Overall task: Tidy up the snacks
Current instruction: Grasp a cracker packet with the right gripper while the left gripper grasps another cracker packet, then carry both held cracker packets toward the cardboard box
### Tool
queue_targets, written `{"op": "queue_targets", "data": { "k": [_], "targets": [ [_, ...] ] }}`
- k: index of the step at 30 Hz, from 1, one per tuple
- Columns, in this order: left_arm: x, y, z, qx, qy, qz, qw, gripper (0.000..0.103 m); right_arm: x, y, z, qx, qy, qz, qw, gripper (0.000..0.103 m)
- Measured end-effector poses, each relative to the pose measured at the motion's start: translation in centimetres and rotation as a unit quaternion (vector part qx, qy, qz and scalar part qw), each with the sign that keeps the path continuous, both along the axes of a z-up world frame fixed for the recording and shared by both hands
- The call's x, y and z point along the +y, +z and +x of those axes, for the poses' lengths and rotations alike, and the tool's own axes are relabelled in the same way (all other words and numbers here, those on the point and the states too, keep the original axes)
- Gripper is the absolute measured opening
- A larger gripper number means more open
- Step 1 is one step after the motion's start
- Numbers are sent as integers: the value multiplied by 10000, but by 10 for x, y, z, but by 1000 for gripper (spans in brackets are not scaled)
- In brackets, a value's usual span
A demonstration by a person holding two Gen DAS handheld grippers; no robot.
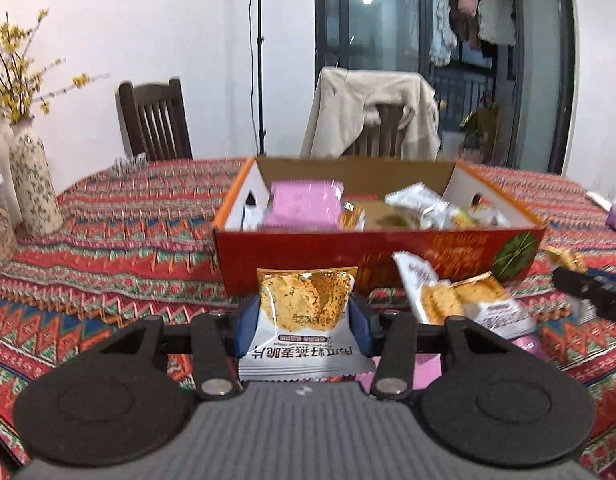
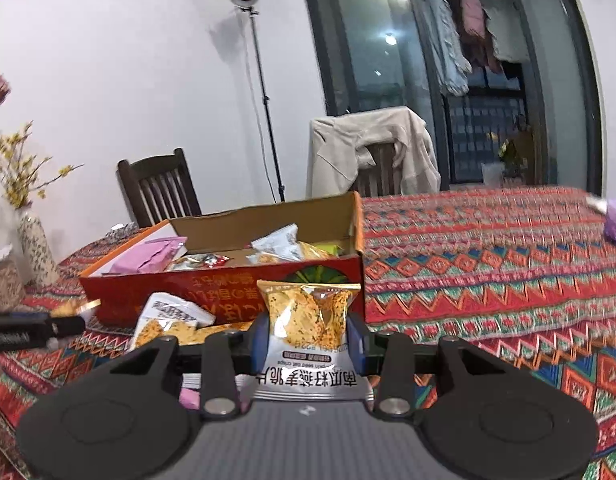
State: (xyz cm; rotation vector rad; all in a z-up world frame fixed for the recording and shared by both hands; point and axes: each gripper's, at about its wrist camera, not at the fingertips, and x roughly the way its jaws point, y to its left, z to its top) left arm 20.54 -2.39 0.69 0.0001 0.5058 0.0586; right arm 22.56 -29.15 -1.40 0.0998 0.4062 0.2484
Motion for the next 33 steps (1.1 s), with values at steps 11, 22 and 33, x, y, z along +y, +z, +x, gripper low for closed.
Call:
{"op": "queue_targets", "data": {
  "k": [11, 22, 33],
  "targets": [
    [-19, 33, -24, -656, -426, -54, 9969, 48, 40, 32, -25, -438, 180, -430, 9980, 39],
    [-19, 51, -17, -997, -476, -191, 9937, 48, 62, 55, -13, -568, 134, -534, 9969, 39],
    [-19, 65, 24, -1191, -462, -350, 9912, 48, 74, 74, 27, -675, 34, -603, 9959, 39]
  ]
}}
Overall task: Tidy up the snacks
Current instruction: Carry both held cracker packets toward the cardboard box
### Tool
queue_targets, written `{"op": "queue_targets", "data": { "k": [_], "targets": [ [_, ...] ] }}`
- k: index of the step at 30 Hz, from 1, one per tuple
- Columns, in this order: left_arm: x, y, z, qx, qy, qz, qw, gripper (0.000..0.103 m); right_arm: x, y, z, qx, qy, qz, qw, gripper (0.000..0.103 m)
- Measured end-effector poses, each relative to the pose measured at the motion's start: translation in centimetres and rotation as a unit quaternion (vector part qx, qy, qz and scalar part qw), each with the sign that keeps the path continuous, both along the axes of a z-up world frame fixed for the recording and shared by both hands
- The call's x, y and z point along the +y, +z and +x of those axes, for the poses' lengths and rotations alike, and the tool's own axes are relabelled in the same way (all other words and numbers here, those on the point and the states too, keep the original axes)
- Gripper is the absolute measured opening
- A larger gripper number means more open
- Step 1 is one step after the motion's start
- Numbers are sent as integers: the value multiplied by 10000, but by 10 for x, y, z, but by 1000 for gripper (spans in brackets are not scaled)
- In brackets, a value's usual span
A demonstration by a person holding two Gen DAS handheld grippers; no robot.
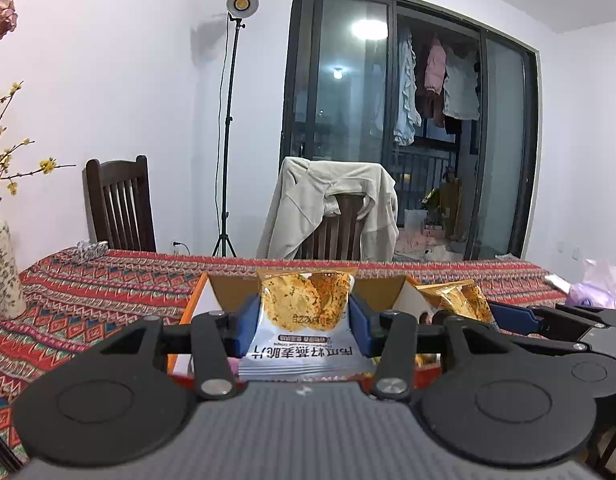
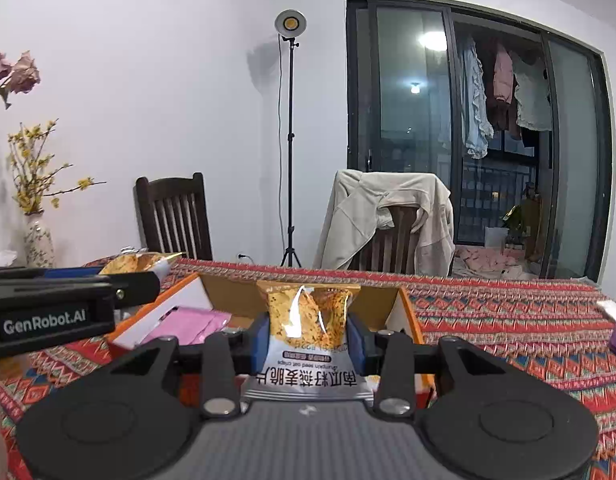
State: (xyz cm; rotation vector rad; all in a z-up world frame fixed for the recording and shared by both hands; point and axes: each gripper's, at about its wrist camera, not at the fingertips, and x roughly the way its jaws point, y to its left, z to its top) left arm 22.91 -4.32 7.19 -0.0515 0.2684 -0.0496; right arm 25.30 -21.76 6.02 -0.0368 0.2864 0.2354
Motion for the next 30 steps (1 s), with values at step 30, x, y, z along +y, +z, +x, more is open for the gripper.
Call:
{"op": "queue_targets", "data": {
  "k": [30],
  "targets": [
    [-1, -38, 142, 327, 373, -132, 9987, 48, -10, -40, 125, 358, -406, 354, 9979, 39]
  ]
}}
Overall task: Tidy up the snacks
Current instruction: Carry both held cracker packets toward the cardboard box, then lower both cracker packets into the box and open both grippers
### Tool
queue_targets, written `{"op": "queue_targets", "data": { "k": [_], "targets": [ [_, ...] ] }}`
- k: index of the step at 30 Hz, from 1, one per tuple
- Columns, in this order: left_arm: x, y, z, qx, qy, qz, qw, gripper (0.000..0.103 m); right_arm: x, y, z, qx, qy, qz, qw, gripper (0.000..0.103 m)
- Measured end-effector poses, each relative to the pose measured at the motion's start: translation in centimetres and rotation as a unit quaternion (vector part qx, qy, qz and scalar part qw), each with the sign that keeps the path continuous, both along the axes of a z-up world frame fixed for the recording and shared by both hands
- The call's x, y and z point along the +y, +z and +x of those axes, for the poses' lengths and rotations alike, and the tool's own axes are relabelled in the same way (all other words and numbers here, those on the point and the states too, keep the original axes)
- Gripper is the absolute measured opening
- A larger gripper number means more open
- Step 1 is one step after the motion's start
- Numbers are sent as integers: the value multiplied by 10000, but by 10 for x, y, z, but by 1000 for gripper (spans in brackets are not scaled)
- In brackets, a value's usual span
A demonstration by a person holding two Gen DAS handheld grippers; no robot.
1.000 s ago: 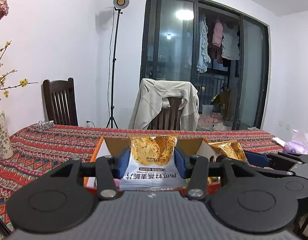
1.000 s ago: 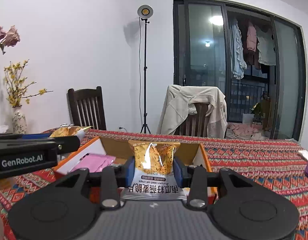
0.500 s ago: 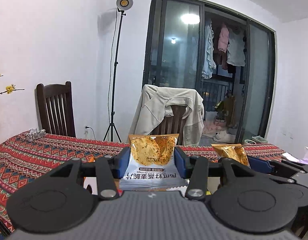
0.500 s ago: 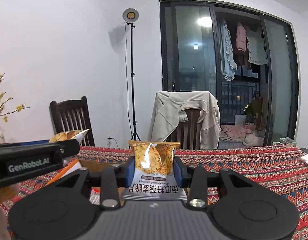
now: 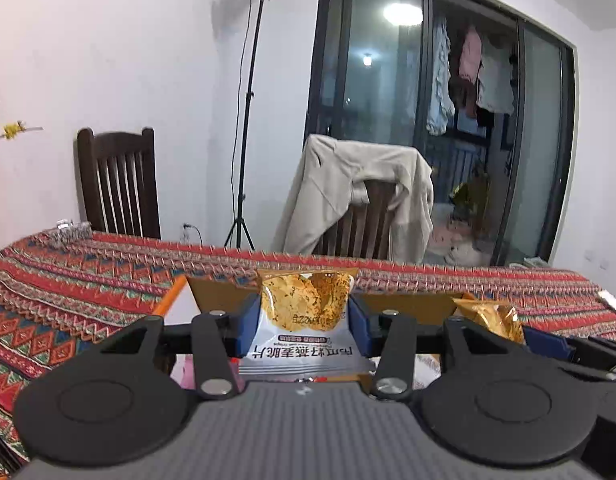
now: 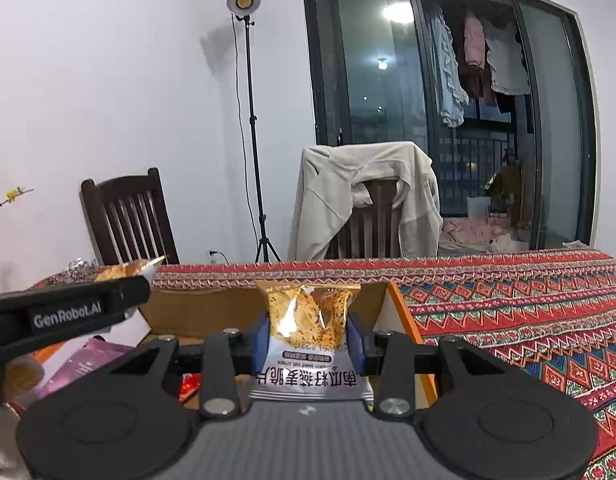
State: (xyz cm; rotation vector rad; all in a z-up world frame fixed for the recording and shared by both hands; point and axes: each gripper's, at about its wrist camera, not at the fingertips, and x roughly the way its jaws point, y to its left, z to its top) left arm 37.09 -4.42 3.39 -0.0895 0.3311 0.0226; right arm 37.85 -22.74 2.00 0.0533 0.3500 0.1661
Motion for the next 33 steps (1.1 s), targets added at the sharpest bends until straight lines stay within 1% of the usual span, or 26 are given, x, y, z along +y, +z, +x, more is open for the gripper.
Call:
{"op": "queue_targets", "data": {
  "k": [2, 5, 8, 9, 10, 11, 12, 13, 14, 15, 16, 22, 26, 30, 33],
  "targets": [
    [2, -3, 2, 66, -10, -10, 10000, 48, 2, -2, 0, 29, -3, -47, 10000, 39],
    [1, -4, -1, 58, -8, -5, 10000, 48, 4, -4, -1, 54, -11, -84, 9999, 39],
    [4, -1, -4, -7, -9, -115, 9999, 52, 2, -4, -3, 84, -26, -55, 9999, 42],
    [5, 0, -5, -25, -20, -159, 9999, 58, 1, -4, -4, 109, -47, -17, 9999, 44],
    [6, 1, -5, -44, 10, -190, 9998, 72, 0, -4, -4, 127, -79, 4, 9999, 45],
    [8, 2, -6, -73, 68, -212, 9997, 80, -1, -4, -3, 149, -85, 24, 9998, 48],
    [9, 2, -8, -124, 134, -230, 9996, 94, -3, -4, -3, 175, -101, 60, 9998, 58],
    [11, 3, -10, -193, 192, -250, 9993, 103, -4, -3, -3, 180, -120, 82, 9997, 74],
    [12, 5, -11, -250, 225, -281, 9990, 103, -5, -3, -2, 167, -140, 91, 9997, 83],
    [13, 6, -12, -276, 261, -313, 9988, 103, -6, -2, -3, 142, -157, 102, 9997, 100],
    [13, 7, -12, -267, 268, -329, 9987, 103, -7, -2, -3, 114, -167, 118, 9997, 103],
    [15, 13, -11, -223, 354, -387, 9984, 103, -4, -2, -3, 186, -168, 75, 9997, 103],
    [17, 26, -20, -291, 345, -502, 9977, 103, -3, 11, -12, 119, -138, 61, 9998, 103],
    [16, 41, -37, -404, 328, -384, 9979, 103, 1, 30, -30, -84, -7, 6, 10000, 103],
    [20, 48, -51, -439, 351, -273, 9980, 103, 3, 36, -45, -97, 79, -56, 9999, 103]
  ]
}}
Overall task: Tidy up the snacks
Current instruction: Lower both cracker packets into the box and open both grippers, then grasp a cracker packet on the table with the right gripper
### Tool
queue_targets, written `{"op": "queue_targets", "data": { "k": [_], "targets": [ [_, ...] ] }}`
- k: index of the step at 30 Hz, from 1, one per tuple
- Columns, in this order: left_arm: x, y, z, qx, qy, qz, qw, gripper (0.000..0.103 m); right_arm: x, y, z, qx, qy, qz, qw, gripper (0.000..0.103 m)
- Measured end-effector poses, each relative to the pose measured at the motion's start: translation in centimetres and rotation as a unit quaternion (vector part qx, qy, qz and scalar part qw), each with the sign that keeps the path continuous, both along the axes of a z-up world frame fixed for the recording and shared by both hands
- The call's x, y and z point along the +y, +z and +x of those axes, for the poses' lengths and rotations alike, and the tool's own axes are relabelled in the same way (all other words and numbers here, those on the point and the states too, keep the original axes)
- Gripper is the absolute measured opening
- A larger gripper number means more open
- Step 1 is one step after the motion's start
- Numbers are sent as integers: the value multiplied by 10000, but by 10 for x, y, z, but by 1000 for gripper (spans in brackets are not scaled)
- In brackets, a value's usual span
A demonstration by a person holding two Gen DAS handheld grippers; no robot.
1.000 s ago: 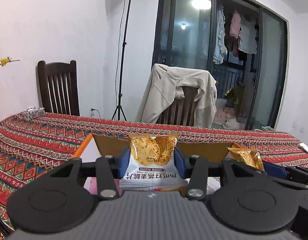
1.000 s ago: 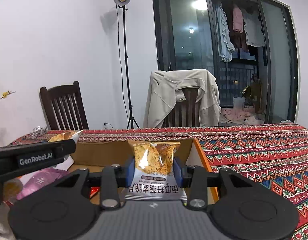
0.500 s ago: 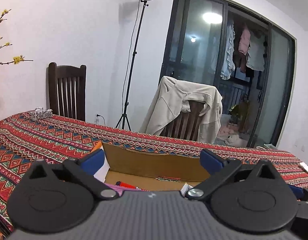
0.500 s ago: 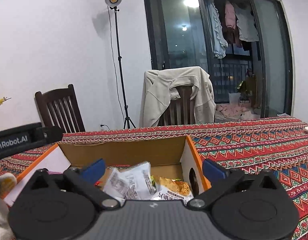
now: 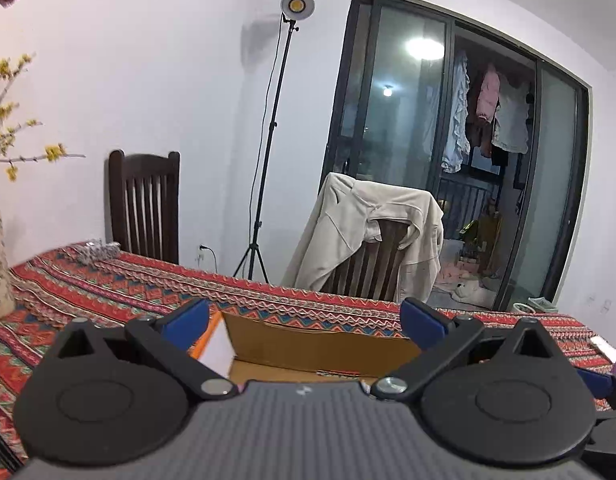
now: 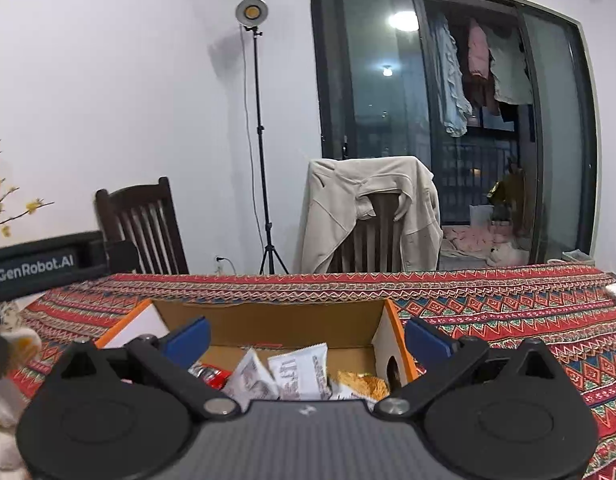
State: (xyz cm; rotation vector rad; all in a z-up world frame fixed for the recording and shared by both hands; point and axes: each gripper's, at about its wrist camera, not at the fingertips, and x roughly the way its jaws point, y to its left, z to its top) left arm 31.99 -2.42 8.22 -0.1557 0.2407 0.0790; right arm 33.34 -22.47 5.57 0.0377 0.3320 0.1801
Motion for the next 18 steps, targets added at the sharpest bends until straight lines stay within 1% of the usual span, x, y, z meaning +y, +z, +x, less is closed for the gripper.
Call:
{"op": "queue_targets", "data": {
  "k": [4, 10, 14, 18],
  "targets": [
    [8, 3, -20, 39, 41, -46, 10000, 103, -2, 0, -18, 92, 2, -47, 9999, 103],
    [14, 0, -49, 123, 26, 7, 9999, 103, -9, -4, -48, 241, 46, -6, 9997, 103],
    [21, -6, -72, 170, -18, 43, 9998, 103, -13, -8, -67, 338, 54, 13, 9994, 103],
    [29, -19, -93, 294, -65, 101, 9995, 103, -14, -17, -83, 533, 133, -27, 9985, 103]
  ]
}}
